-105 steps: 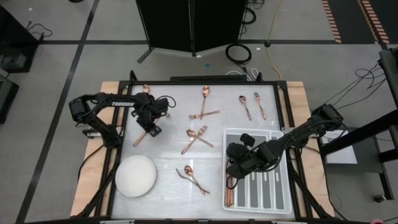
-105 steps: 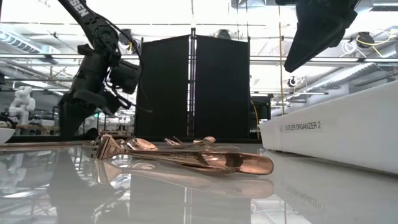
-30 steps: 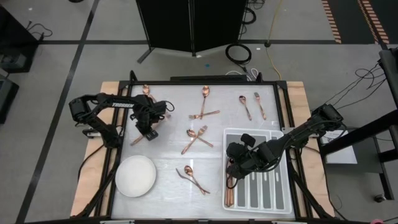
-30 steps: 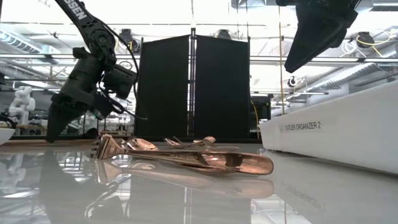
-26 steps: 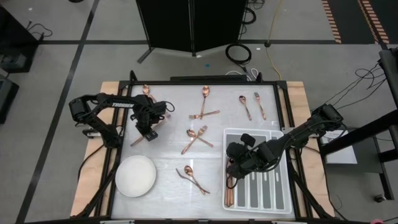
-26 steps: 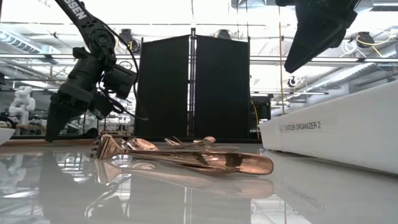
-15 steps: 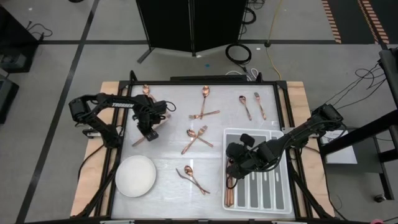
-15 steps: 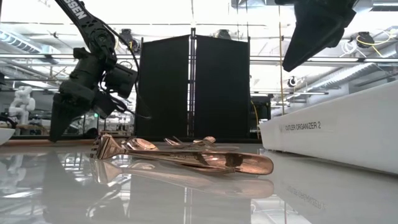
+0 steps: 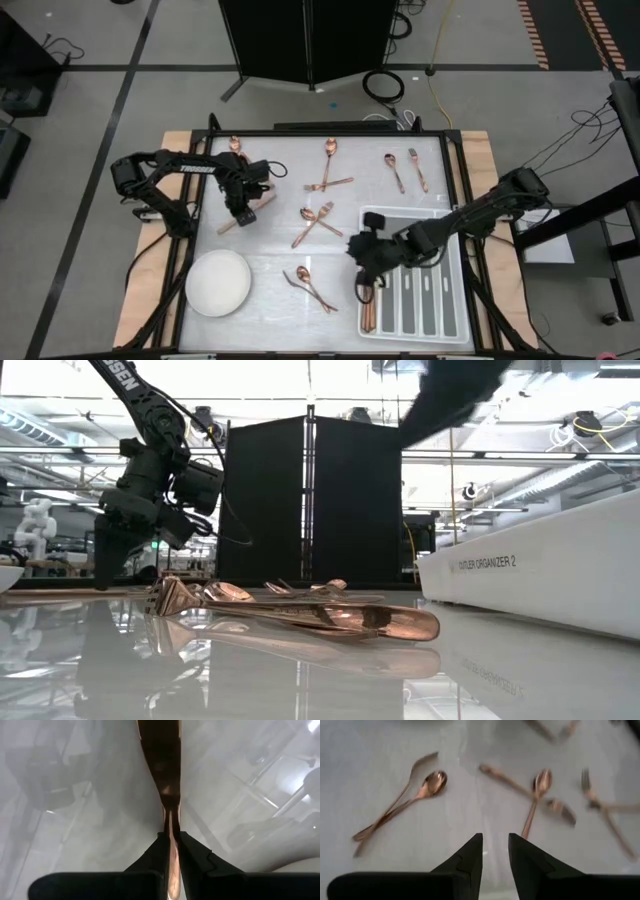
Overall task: Sort silverware
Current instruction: Put the brown knife in the white silverware organizer
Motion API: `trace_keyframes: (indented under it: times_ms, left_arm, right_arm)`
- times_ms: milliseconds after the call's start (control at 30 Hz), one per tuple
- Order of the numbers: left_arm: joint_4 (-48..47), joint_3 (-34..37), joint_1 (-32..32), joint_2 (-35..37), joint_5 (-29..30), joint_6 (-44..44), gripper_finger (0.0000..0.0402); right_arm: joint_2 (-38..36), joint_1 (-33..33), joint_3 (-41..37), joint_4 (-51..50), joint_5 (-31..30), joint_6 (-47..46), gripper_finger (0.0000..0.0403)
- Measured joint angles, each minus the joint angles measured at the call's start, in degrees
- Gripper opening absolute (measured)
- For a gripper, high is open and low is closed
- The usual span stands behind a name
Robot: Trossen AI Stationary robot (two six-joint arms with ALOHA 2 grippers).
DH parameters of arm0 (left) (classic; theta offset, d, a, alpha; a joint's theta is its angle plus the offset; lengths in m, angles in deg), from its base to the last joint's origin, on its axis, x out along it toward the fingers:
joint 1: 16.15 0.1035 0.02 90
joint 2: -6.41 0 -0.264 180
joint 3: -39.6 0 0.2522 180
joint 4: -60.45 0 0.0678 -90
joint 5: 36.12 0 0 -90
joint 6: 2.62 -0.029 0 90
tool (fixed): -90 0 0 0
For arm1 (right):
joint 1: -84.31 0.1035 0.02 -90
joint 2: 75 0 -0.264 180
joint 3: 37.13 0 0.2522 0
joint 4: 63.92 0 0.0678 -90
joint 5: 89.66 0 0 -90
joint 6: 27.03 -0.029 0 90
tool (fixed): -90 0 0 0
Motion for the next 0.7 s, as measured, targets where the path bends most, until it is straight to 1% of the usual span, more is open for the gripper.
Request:
trace_keyframes:
  times_ms: [67,133,233,333,400,467,533,700]
  left_arm:
    - [0.8,0.0,0.0,0.0,0.0,-0.1,0.0033]
    - [1.6,0.0,0.0,0.0,-0.7,-0.2,0.0033]
    - [4.5,0.0,-0.4,0.0,-3.4,-0.8,0.0033]
    - [5.8,0.0,-1.9,0.0,-4.3,-1.2,0.0033]
    - [7.3,0.1,-3.1,0.0,-4.5,-1.5,0.0033]
    - [8.8,0.4,-4.4,0.0,-4.7,-1.6,0.0033]
    - [9.8,0.5,-5.6,0.1,-4.6,-1.9,0.0033]
    - [12.7,0.5,-7.3,0.1,-4.5,-3.1,0.0033]
  right_arm:
    - [1.4,-2.3,0.0,4.1,2.2,5.9,0.0086]
    - [3.6,-4.9,0.0,9.1,5.8,11.6,0.0086]
    - [8.1,-9.0,0.0,17.7,11.5,23.1,0.0086]
    - [13.5,-12.7,0.0,26.1,14.5,33.3,0.0086]
    - [16.7,-15.4,0.0,31.6,16.4,37.4,0.0086]
    - [19.4,-18.4,0.2,36.4,19.2,38.8,0.0086]
    - [22.2,-21.2,2.2,37.5,22.8,38.4,0.0086]
    - [28.6,-25.9,11.4,33.3,29.4,36.2,0.0086]
